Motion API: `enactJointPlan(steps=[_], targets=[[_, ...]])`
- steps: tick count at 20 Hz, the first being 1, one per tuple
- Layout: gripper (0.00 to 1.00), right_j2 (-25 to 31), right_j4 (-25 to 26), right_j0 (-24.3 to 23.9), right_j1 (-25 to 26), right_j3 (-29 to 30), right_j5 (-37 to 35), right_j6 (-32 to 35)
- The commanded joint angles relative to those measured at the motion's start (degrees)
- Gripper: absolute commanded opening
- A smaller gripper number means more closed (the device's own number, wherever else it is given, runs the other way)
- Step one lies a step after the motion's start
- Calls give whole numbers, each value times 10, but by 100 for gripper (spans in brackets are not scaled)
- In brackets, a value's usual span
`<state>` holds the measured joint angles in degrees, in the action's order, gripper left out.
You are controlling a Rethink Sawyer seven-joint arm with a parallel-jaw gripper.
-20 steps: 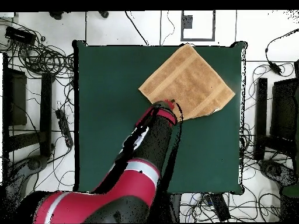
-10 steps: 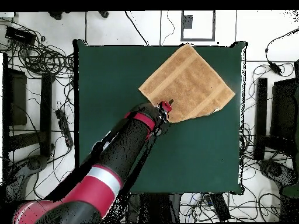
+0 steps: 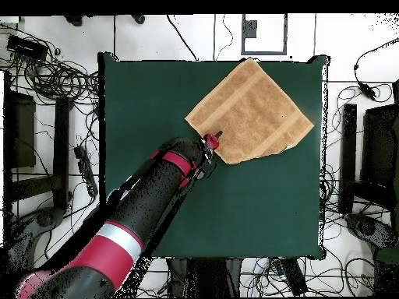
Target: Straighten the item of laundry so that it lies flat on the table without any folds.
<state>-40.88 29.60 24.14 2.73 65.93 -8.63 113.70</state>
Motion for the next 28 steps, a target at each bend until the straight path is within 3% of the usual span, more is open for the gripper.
enactJointPlan(steps=[1,6,7,12,19,23,28], targets=[[0,53,-58,-9,24,-18,-64,110],[0,96,-68,-31,0,-13,-136,35],[100,101,-67,-33,-2,-14,-145,27],[100,107,-63,-33,-5,-25,-176,11],[100,97,-38,-17,-10,-29,-143,22],[100,137,-25,-27,-52,16,-80,7],[100,196,-10,-53,-96,59,-72,-33]])
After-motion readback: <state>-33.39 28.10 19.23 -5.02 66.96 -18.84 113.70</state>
